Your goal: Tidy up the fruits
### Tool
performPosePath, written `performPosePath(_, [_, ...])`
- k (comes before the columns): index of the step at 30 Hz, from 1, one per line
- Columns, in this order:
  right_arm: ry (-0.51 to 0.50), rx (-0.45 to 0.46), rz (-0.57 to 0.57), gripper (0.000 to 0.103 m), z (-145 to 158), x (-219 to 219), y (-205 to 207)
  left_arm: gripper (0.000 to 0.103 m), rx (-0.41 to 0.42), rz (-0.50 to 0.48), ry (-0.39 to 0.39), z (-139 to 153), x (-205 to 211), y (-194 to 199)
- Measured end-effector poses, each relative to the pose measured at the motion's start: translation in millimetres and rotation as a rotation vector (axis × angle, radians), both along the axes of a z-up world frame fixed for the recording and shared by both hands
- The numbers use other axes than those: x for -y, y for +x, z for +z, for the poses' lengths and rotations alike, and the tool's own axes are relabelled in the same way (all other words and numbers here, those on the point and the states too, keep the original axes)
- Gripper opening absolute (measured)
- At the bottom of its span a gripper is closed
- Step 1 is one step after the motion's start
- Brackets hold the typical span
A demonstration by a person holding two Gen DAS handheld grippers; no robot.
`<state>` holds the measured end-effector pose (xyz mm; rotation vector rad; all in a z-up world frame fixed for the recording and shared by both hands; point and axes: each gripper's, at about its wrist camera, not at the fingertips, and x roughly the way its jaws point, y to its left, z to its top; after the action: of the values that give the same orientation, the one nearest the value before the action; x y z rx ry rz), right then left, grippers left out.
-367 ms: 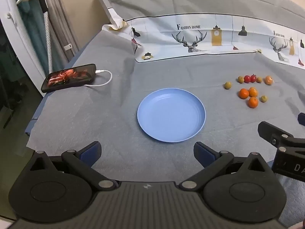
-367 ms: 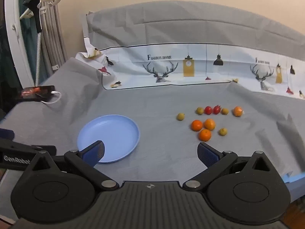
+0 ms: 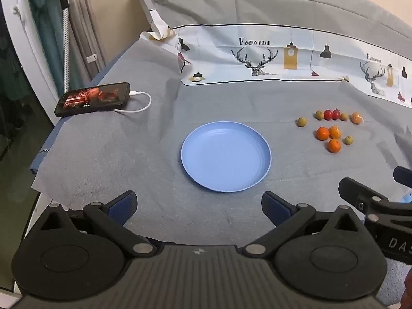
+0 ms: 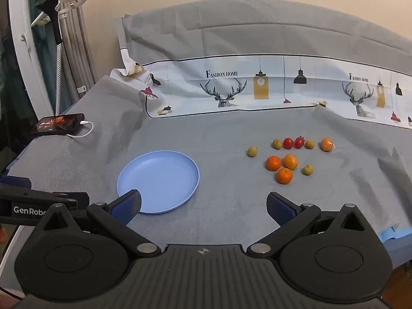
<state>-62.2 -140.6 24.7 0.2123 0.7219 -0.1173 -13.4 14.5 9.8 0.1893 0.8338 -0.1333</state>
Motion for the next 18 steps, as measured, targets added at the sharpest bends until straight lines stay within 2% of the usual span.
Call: performPosePath(18, [-0.019,-0.013,0.023,0.103,-0.8,-3.9,1.9,0.103,-0.031,-0.007,-0.006,-8.1,-0.7,7.3])
